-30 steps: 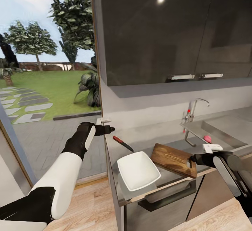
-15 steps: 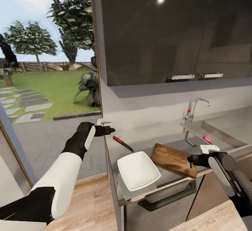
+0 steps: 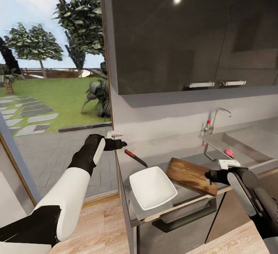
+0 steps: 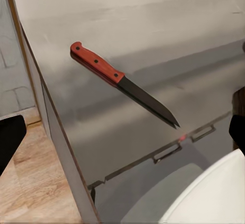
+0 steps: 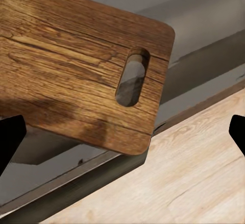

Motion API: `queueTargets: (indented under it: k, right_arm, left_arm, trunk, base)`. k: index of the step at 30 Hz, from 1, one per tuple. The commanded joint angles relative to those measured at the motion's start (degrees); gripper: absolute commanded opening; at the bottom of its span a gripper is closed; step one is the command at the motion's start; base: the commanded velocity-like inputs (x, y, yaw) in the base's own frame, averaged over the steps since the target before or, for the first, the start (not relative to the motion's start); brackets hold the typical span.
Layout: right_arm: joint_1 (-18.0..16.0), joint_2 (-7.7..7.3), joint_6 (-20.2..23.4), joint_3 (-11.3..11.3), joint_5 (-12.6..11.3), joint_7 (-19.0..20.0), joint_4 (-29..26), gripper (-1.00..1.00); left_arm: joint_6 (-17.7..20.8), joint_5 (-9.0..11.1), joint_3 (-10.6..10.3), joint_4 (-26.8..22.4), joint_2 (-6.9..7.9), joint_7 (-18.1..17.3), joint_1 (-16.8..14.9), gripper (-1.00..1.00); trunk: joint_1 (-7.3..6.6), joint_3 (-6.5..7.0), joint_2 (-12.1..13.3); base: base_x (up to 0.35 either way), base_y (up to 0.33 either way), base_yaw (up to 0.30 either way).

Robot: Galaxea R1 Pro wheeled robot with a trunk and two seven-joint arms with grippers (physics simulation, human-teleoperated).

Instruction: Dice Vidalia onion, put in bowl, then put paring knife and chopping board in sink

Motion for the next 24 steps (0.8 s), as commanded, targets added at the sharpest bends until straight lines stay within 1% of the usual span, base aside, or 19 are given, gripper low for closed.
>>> queueTargets:
  k: [1,7,15,17,24]
  right_arm:
    - [0.0,0.25,0.1,0.1,-0.6,-0.6,0.0,1.00]
    - [0.0,0.73,0.2,0.1,-0.6,-0.6,0.0,1.00]
    - [0.0,0.82,0.2,-0.1,-0.6,-0.6,0.0,1.00]
    - [0.0,0.82,0.2,-0.4,-0.6,-0.6,0.0,1.00]
    - [0.0,0.83,0.2,-2.8,-0.6,-0.6,0.0,1.00]
  left_arm:
    - [0.6,0.0,0.3,-0.1,-0.07,-0.2,0.0,1.00]
    - [1.1,0.0,0.3,-0.1,-0.07,-0.2,0.0,1.00]
    - [1.2,0.0,0.3,-0.1,-0.07,-0.2,0.0,1.00]
    - [1.2,0.0,0.3,-0.1,-0.07,-0.2,0.0,1.00]
    - [1.2,0.0,0.3,-0.1,-0.07,-0.2,0.0,1.00]
  trunk:
    - [0.02,-0.03,0.0]
    - [0.02,-0.03,0.0]
    - [0.02,-0.03,0.0]
    - [0.02,-0.03,0.0]
    - [0.02,-0.03,0.0]
  base:
    - [0.000,0.000,0.000]
    - [0.000,0.000,0.000]
    - [0.000,0.000,0.000]
    - [0.000,0.000,0.000]
    - [0.000,0.000,0.000]
